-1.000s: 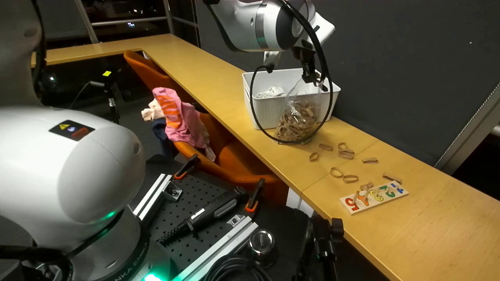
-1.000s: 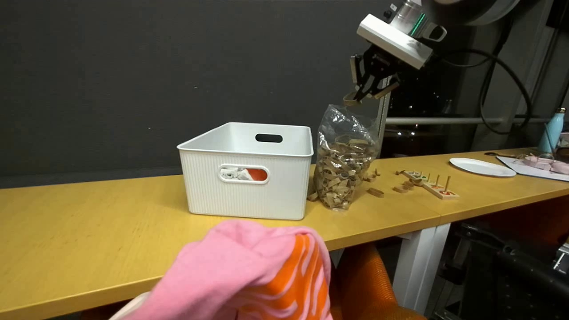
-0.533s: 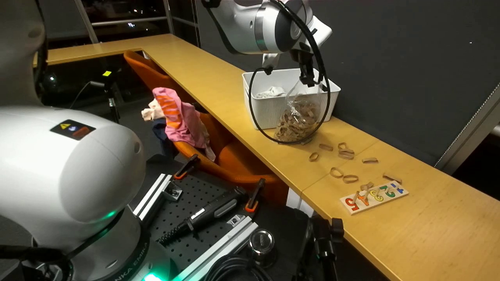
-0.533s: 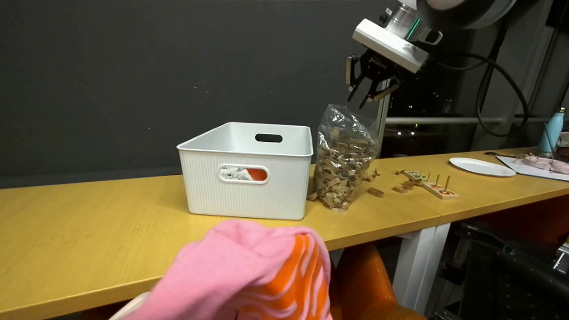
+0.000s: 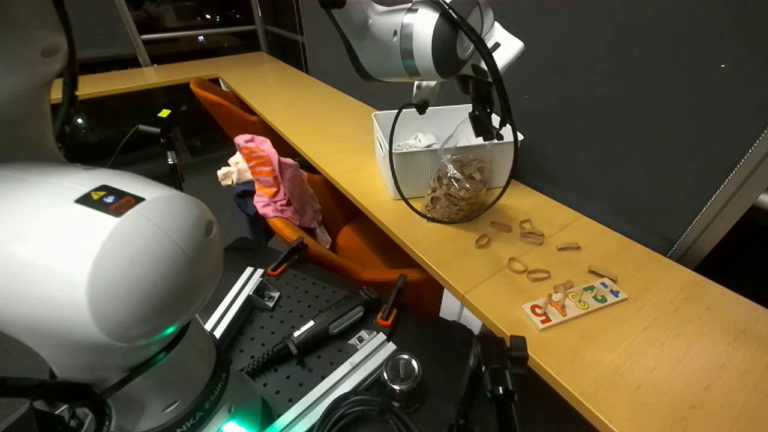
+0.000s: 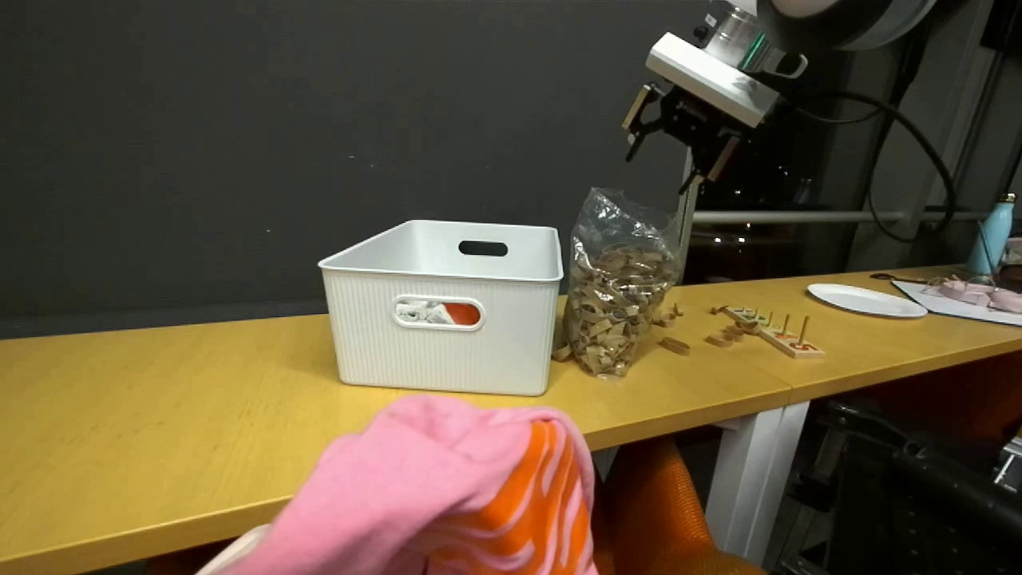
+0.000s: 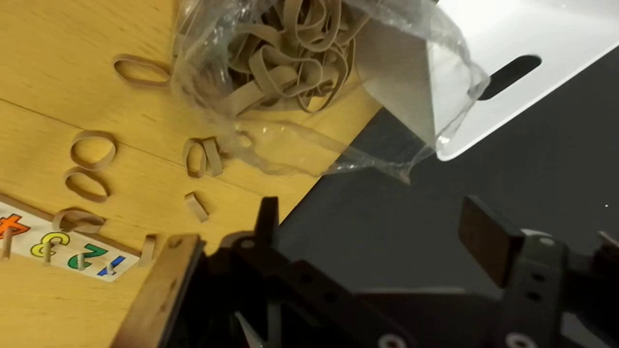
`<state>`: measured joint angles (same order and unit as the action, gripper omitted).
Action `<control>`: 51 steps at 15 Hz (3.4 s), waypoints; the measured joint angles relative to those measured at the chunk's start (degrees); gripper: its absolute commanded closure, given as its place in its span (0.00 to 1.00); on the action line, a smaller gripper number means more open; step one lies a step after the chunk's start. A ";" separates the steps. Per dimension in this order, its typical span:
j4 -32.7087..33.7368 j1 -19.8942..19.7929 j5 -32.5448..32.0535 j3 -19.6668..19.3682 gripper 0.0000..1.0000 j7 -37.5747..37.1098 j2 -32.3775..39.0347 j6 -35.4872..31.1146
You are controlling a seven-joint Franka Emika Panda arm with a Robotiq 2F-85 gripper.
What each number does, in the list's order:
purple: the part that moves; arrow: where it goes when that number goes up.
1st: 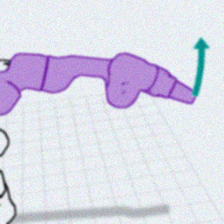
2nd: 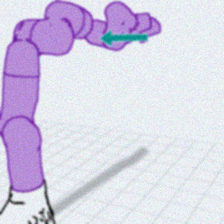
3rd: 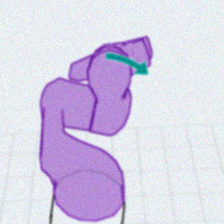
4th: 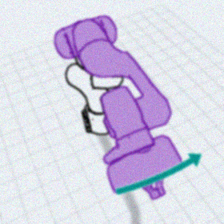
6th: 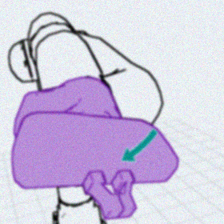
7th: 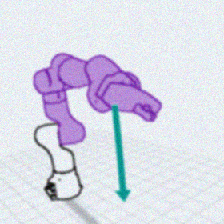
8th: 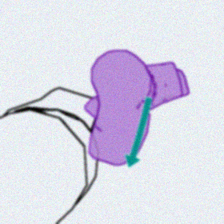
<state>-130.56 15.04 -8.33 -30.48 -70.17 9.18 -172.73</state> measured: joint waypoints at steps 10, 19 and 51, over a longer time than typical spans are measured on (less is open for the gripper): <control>3.84 -20.57 20.72 10.22 0.00 19.79 -0.11 16.76; 13.78 -28.07 27.45 14.12 0.00 27.09 12.59 22.13; 51.39 -31.07 28.10 19.40 0.34 31.18 48.31 30.80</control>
<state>-79.17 -16.04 19.77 -11.08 -38.98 57.49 -141.93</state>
